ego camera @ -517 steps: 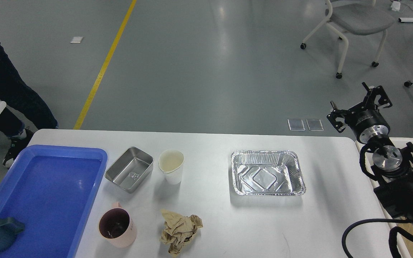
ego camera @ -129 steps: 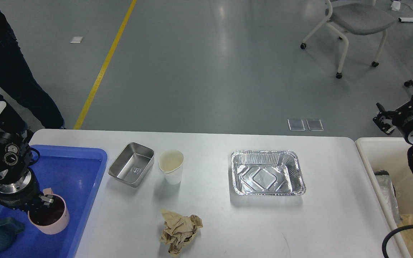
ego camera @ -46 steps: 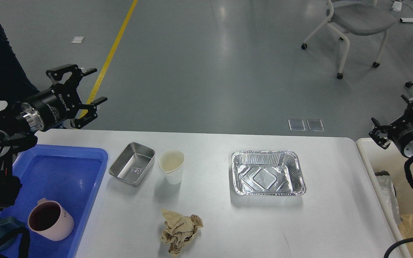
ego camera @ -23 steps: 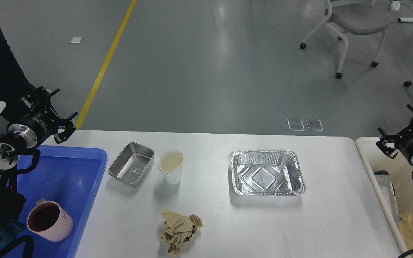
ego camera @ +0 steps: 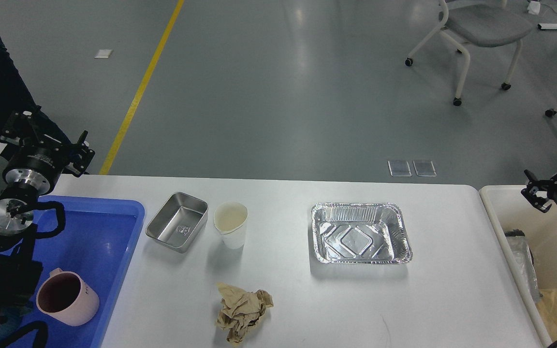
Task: Tidy desktop
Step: 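Raise the left gripper away from the bin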
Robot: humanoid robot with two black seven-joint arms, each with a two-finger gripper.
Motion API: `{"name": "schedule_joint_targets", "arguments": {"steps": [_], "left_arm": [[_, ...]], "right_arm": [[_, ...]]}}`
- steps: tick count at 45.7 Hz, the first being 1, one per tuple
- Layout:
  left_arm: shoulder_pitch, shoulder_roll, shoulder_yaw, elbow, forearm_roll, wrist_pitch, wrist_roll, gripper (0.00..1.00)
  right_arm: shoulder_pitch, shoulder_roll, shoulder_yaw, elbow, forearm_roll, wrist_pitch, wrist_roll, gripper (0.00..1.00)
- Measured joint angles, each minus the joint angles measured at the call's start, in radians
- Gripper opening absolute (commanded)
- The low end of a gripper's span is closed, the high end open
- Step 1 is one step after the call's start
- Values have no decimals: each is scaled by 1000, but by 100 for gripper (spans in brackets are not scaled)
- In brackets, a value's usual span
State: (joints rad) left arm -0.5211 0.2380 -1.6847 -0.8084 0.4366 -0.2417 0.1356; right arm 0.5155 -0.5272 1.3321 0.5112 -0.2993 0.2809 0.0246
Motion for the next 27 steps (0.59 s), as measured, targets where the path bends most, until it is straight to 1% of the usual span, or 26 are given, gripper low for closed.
{"name": "schedule_joint_targets", "arguments": {"steps": [2, 8, 16, 19, 23, 27], "left_arm": [[0, 22, 44, -4, 0, -13, 4, 96], [6, 137, 217, -10, 0, -26, 6, 96], [23, 376, 477, -23, 1, -48, 6, 96], [25, 469, 593, -56, 1, -58, 8, 96], [28, 611, 759, -133, 1, -67, 9, 96], [29, 739, 878, -207, 2, -69, 0, 96]], "right_arm": [[0, 2, 1, 0, 0, 0, 0, 100], [-1, 5, 8, 0, 1, 2, 1, 100], [-1, 2, 17, 0, 6, 4, 2, 100], [-1, 2, 19, 0, 12, 4, 2, 100], [-2, 0, 24, 0, 17, 5, 3, 100], [-6, -1, 37, 0, 18, 8, 3, 100]]}}
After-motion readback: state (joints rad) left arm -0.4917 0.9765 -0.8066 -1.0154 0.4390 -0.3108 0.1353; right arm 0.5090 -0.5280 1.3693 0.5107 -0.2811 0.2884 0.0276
